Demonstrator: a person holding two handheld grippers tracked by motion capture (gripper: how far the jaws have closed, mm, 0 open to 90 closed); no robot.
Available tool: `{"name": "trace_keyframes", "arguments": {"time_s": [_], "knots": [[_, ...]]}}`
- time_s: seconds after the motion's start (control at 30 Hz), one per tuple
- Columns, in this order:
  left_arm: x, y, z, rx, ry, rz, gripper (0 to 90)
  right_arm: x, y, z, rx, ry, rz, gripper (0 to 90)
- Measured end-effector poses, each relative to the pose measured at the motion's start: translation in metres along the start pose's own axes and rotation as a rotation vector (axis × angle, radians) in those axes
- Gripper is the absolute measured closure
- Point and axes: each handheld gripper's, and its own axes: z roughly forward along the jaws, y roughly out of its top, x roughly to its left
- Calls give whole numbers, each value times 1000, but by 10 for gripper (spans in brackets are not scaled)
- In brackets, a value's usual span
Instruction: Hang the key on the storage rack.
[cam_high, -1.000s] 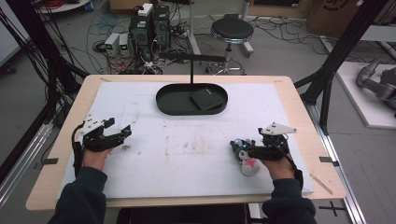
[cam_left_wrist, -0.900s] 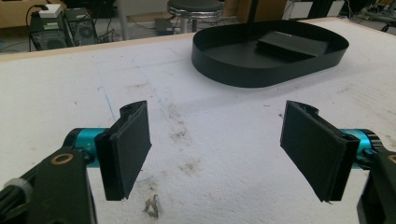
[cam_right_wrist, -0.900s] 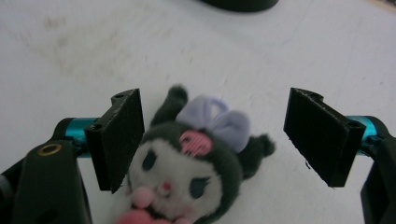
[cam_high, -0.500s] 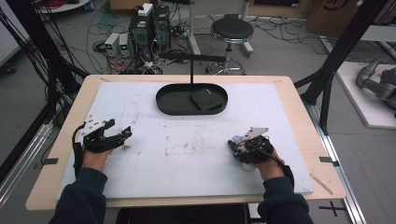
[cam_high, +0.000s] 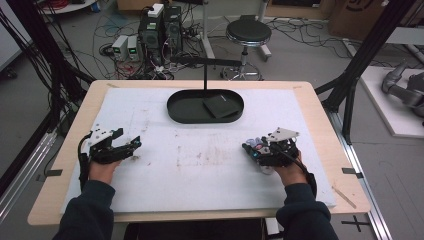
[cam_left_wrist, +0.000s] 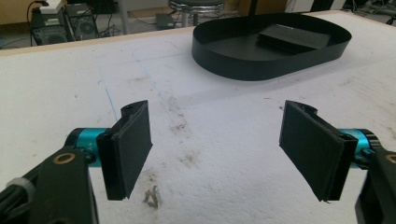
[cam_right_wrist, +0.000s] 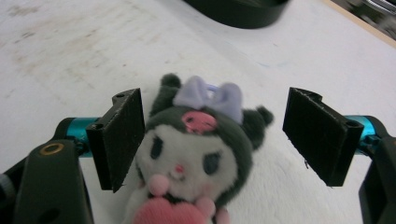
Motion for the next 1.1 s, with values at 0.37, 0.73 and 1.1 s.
{"name": "trace_keyframes", "arguments": {"time_s": [0.37,0.73,1.1], "knots": [[-8,2,10,12,-16,15,254,11,-15,27,176,-31,31,280],[-7,1,10,22,-14,13,256,4,-4,22,72,19,-7,327],[-8,1,12,23,-10,12,256,-13,47,17,-57,127,-37,328]]}}
